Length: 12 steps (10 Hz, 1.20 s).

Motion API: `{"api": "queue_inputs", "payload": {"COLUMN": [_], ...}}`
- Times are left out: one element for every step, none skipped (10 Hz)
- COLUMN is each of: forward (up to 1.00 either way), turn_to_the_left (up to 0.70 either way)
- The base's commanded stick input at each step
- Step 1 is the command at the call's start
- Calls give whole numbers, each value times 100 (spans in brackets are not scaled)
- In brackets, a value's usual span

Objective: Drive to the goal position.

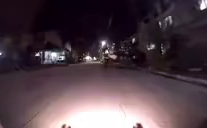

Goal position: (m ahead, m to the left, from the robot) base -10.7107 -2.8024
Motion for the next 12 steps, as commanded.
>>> {"api": "queue_inputs", "payload": {"forward": [60, 60, 60, 60, 60, 60, 60, 60, 60, 60, 60, 60], "turn_to_the_left": [0, 0, 0, 0, 0, 0, 0, 0, 0, 0, -7, -15]}}
